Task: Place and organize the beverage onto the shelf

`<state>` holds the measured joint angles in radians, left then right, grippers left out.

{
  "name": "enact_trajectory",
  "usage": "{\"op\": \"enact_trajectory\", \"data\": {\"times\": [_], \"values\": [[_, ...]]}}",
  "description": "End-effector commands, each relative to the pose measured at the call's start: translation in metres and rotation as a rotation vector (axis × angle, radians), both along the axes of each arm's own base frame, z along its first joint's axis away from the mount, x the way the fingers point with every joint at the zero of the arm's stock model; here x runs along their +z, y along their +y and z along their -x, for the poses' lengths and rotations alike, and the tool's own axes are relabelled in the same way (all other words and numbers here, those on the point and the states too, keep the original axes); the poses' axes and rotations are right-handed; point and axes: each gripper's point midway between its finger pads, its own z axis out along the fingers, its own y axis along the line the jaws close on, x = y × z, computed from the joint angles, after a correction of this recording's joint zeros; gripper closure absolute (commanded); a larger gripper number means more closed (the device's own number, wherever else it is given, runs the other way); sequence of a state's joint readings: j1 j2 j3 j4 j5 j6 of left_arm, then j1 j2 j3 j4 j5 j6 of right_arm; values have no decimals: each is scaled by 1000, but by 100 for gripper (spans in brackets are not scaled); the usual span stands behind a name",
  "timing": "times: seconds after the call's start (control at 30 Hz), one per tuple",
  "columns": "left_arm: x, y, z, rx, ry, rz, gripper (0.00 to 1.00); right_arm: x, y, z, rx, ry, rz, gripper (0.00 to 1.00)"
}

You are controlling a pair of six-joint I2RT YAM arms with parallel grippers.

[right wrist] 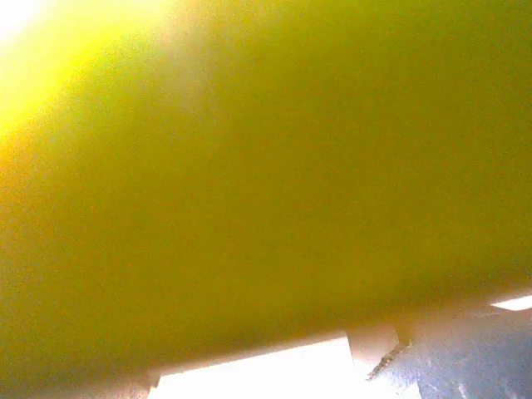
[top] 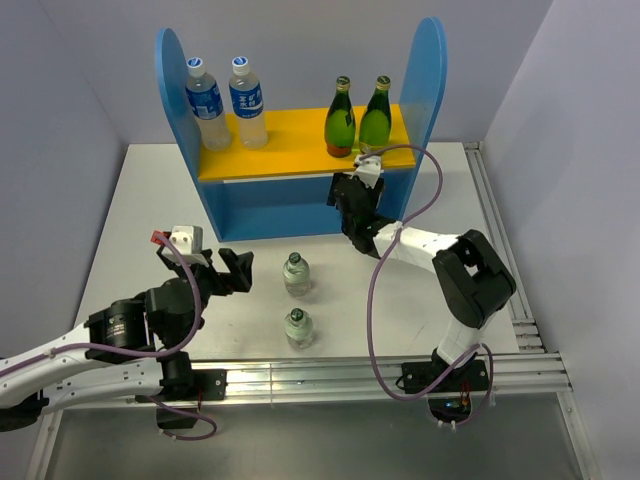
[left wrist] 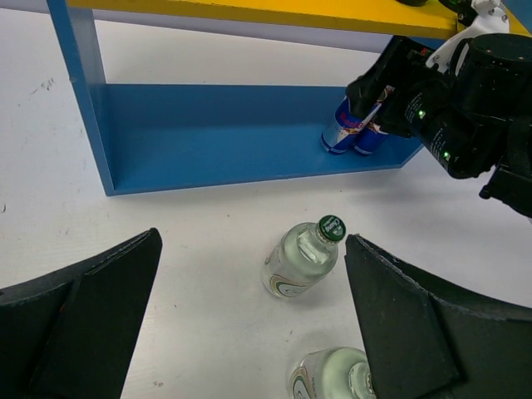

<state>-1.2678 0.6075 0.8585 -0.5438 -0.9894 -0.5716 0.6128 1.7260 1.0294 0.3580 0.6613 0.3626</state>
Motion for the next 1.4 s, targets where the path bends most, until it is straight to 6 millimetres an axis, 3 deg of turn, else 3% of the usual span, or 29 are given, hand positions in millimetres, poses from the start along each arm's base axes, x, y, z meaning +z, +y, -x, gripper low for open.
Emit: {"op": "enact_trajectory", "data": {"times": [0.0, 0.07, 0.1, 0.2, 0.23, 0.47, 0.63, 0.73, 0.77, 0.8, 0.83, 0.9, 0.93, 1.0, 1.07, 1.23, 1.37], "values": [[7, 2, 1, 8, -8, 30, 1, -12, -3, 8, -10, 27, -3, 22], [7, 2, 1, 8, -8, 30, 1, -6, 2, 12, 18, 14, -11, 21], [6, 2, 0, 9, -8, 28, 1, 3, 3, 15, 31, -3, -17, 12], [6, 2, 0, 11, -8, 28, 1, 16, 9, 27, 67, -31, -26, 10], [6, 2, 0, 11, -8, 28, 1, 17, 8, 32, 67, -32, -22, 0], [2, -5, -1, -4, -7, 4, 1, 51, 15, 75, 107, -87, -35, 0], [-22, -39, -2, -88, 41, -113, 1, 78, 16, 125, 144, -125, -64, 0], [-42, -62, -7, -141, 91, -158, 1, 103, 3, 156, 167, -171, -151, 0], [-47, -74, -4, -191, 106, -147, 1, 94, 3, 160, 169, -149, -137, 0], [-54, -77, -11, -197, 117, -161, 1, 106, -5, 168, 169, -174, -174, 0], [-55, -83, -14, -213, 114, -137, 1, 99, -12, 174, 166, -157, -158, 0], [-63, -91, -21, -238, 136, -132, 1, 110, -25, 186, 166, -185, -204, 0], [-65, -94, -23, -244, 142, -132, 1, 103, -31, 190, 164, -171, -188, 0], [-73, -103, -27, -265, 160, -141, 1, 111, -44, 196, 146, -200, -217, 0], [-72, -111, -30, -281, 161, -140, 1, 103, -54, 201, 130, -183, -191, 0], [-86, -132, -35, -313, 190, -158, 1, 98, -66, 206, 110, -186, -186, 0], [-89, -134, -41, -284, 190, -170, 1, 99, -69, 208, 106, -191, -196, 0]]}}
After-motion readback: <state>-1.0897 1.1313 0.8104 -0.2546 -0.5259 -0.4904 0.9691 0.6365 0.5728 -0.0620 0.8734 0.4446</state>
